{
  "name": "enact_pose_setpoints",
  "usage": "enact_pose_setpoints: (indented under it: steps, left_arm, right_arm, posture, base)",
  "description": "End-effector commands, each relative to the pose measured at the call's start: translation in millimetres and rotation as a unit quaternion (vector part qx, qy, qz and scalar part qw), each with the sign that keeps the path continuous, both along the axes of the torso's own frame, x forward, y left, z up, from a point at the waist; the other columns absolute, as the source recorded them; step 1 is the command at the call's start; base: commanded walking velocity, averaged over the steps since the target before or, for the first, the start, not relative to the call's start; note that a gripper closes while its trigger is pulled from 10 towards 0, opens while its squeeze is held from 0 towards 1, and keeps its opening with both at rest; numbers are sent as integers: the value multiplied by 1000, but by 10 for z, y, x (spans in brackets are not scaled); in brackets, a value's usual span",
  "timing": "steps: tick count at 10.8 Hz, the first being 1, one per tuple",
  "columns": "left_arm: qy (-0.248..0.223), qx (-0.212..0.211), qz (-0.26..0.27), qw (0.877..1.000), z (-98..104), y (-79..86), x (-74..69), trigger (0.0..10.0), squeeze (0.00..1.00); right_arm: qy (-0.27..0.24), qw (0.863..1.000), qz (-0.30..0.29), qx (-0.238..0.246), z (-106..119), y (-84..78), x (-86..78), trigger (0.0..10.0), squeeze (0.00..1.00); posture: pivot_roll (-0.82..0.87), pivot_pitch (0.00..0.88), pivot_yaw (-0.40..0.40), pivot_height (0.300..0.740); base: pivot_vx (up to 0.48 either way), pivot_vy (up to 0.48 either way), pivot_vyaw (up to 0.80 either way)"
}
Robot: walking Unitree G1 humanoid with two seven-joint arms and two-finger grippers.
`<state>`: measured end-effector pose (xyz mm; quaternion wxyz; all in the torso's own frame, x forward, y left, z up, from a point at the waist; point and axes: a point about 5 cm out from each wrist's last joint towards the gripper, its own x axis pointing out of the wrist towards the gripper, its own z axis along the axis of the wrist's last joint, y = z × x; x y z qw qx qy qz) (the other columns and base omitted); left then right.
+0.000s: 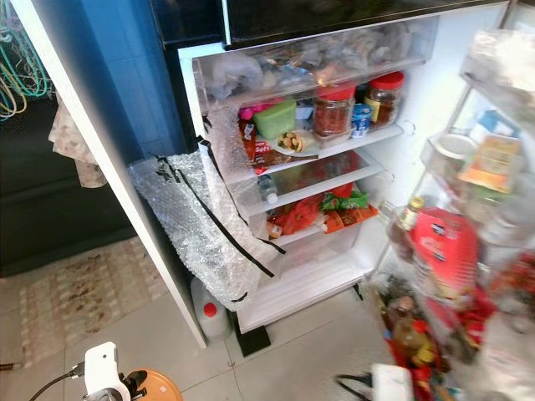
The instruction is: Restocking fridge
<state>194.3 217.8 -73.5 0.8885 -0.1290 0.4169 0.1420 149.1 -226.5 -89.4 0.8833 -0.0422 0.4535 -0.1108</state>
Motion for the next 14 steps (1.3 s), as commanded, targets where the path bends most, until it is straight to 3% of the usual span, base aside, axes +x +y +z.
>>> enact_pose_setpoints:
  steps: [1, 2, 5, 8, 14]
  left_arm:
    - [2, 4, 9, 1000, -4, 44, -25, 10000, 0]
    - [-5, -13, 38, 999, -4, 50, -28, 10000, 0]
    - [-11, -20, 51, 998, 10, 69, -9, 10000, 0]
    - [-16, -17, 47, 999, 27, 71, 19, 10000, 0]
    - [-20, -8, 41, 999, 46, 61, 58, 10000, 0]
  right_arm:
    - [10, 999, 22, 34, -30, 126, 8, 10000, 0]
    - [11, 996, 43, 76, -37, 258, 54, 10000, 0]
    - [14, 993, 54, 106, -36, 340, 95, 10000, 0]
    - [28, 992, 51, 111, -76, 356, 1, 10000, 0]
    - [33, 992, 49, 114, -97, 353, -60, 10000, 0]
  posture:
    - [3, 0, 26, 740]
    - [6, 0, 23, 740]
    - [7, 0, 20, 740]
    - [8, 0, 21, 740]
    - [6, 0, 22, 740]
  base:
    - [0, 0, 0]
    - [0, 0, 0]
    - [0, 0, 0]
    - [0, 0, 0]
    - [0, -283, 133]
